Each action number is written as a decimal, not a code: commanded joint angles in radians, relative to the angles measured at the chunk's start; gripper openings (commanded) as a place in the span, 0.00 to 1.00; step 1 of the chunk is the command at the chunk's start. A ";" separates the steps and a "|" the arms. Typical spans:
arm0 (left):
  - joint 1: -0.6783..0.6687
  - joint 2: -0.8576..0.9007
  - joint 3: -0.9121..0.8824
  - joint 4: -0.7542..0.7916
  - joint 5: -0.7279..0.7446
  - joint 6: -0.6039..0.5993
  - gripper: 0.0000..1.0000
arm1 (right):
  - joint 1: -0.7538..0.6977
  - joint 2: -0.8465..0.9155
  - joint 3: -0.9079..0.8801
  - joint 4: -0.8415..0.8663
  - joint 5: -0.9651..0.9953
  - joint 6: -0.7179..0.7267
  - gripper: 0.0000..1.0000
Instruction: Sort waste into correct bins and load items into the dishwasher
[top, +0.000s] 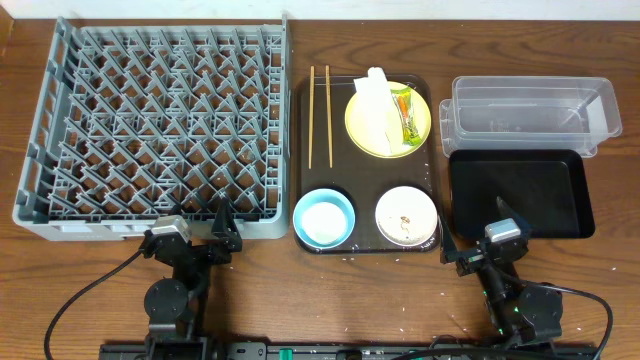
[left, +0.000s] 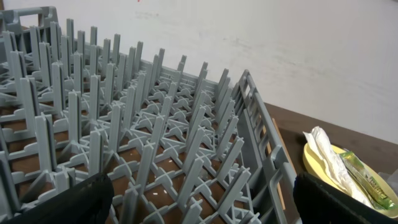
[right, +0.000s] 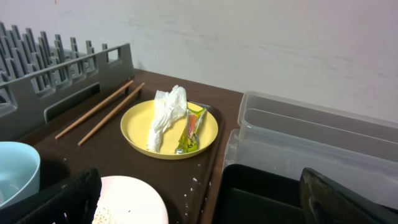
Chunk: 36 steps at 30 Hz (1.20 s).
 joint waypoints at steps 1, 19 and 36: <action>-0.004 -0.007 -0.008 -0.047 -0.013 0.020 0.93 | -0.011 -0.005 -0.002 -0.003 -0.001 0.012 0.99; -0.004 -0.007 -0.008 -0.047 -0.005 0.016 0.93 | -0.011 -0.005 -0.002 -0.003 -0.002 0.012 0.99; -0.004 -0.007 -0.008 0.065 0.022 -0.014 0.93 | -0.011 -0.005 -0.002 0.103 -0.006 0.026 0.99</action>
